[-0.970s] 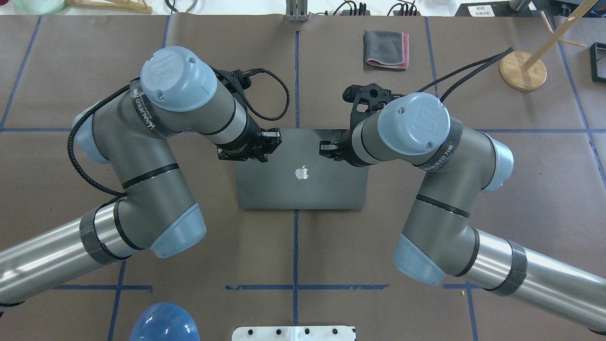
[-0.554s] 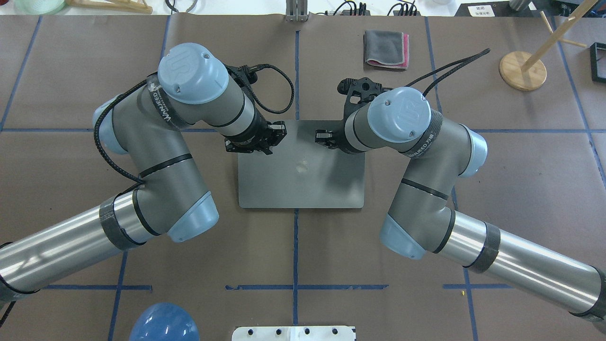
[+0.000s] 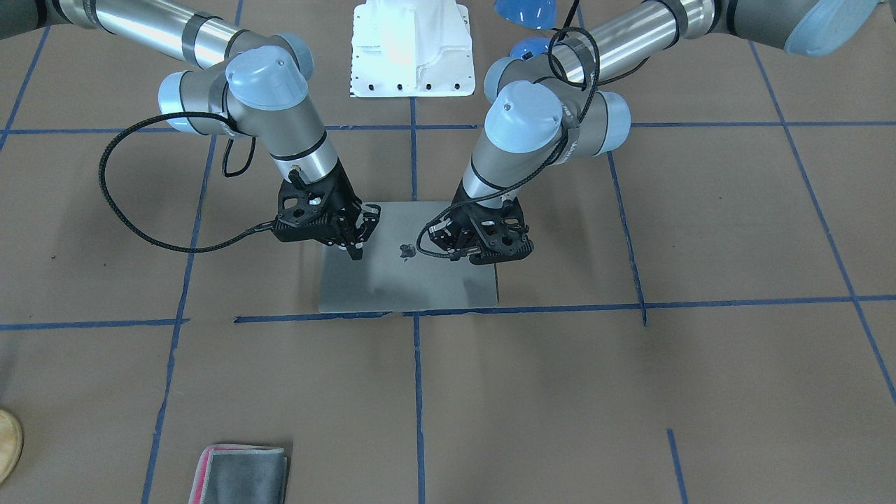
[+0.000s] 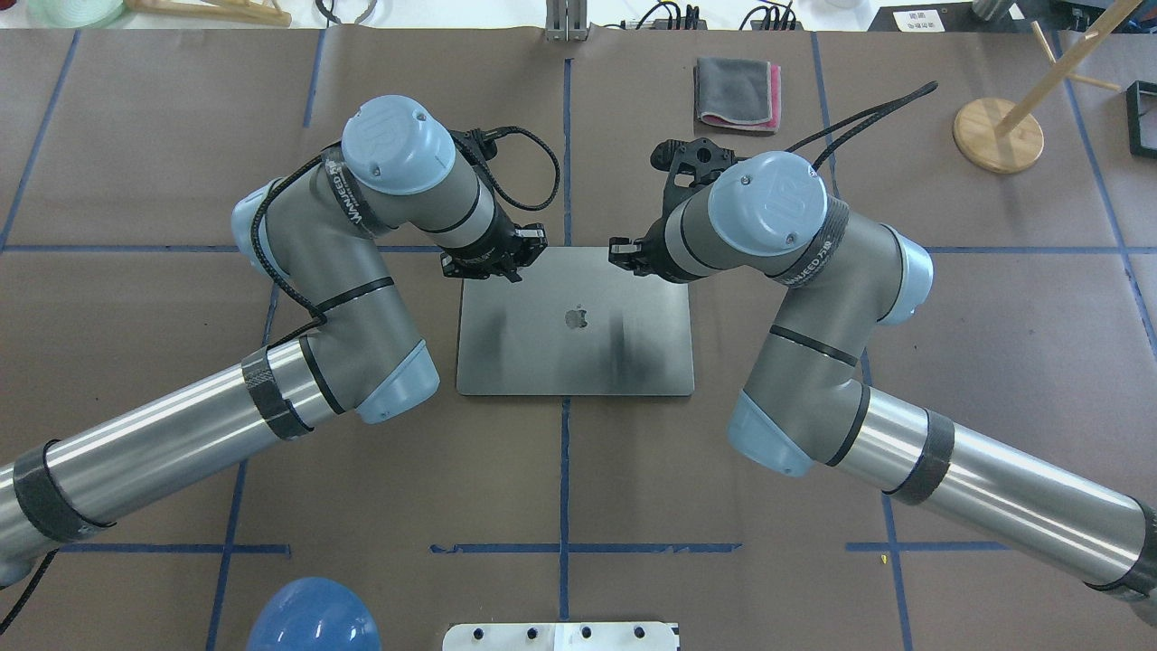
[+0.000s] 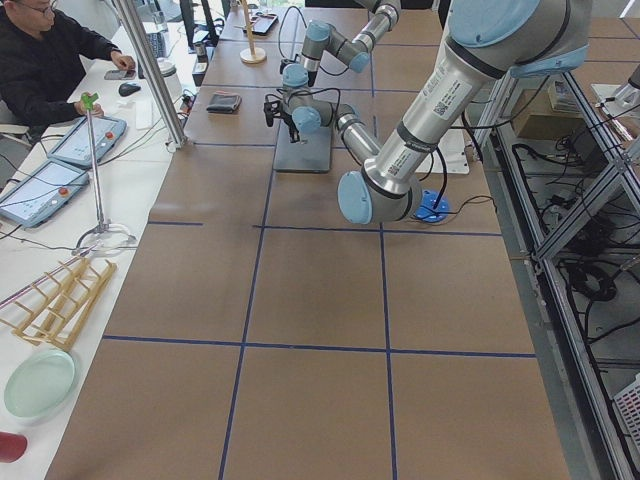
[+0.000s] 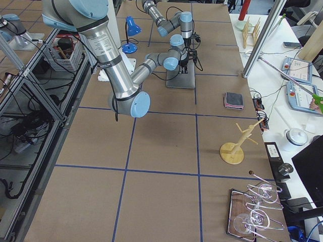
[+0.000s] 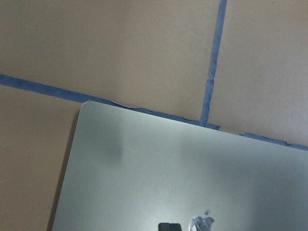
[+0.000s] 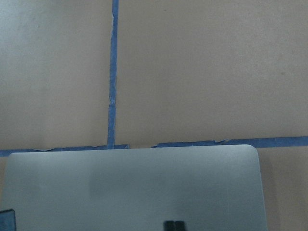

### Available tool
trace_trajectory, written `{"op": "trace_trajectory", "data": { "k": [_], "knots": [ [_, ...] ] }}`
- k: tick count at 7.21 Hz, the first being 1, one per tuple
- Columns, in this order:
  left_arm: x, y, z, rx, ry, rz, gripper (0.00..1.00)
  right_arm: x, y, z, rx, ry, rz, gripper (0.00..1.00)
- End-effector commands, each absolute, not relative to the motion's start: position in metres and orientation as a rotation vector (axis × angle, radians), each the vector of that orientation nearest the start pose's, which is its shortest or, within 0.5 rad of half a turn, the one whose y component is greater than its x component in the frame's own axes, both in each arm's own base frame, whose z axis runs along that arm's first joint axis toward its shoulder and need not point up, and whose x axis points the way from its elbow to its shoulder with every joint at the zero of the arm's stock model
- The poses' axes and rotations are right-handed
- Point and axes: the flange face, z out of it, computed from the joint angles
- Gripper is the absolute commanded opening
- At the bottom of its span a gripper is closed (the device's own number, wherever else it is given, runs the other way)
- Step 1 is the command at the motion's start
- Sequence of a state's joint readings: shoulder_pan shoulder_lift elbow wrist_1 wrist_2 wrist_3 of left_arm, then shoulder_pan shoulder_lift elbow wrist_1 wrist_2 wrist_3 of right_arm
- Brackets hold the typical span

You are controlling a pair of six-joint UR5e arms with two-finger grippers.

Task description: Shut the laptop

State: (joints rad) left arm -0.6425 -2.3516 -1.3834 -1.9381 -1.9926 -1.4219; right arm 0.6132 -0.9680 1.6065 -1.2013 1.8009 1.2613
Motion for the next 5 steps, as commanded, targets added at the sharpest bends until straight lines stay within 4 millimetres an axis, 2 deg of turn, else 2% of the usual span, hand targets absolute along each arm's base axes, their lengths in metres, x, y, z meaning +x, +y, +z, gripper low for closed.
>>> {"op": "trace_trajectory", "data": {
  "k": [1, 3, 5],
  "knots": [
    [0.565, -0.539, 0.239, 0.001, 1.013, -0.25, 0.0, -0.483, -0.502, 0.245, 0.23, -1.014, 0.151, 0.0],
    [0.57, -0.541, 0.251, -0.009, 0.992, -0.254, 0.0, -0.474, -0.507, 0.241, 0.216, -1.031, 0.147, 0.0],
    [0.572, -0.54, 0.252, -0.012, 0.99, -0.252, 0.01, -0.473, -0.507, 0.239, 0.218, -1.035, 0.146, 0.0]
  ]
}}
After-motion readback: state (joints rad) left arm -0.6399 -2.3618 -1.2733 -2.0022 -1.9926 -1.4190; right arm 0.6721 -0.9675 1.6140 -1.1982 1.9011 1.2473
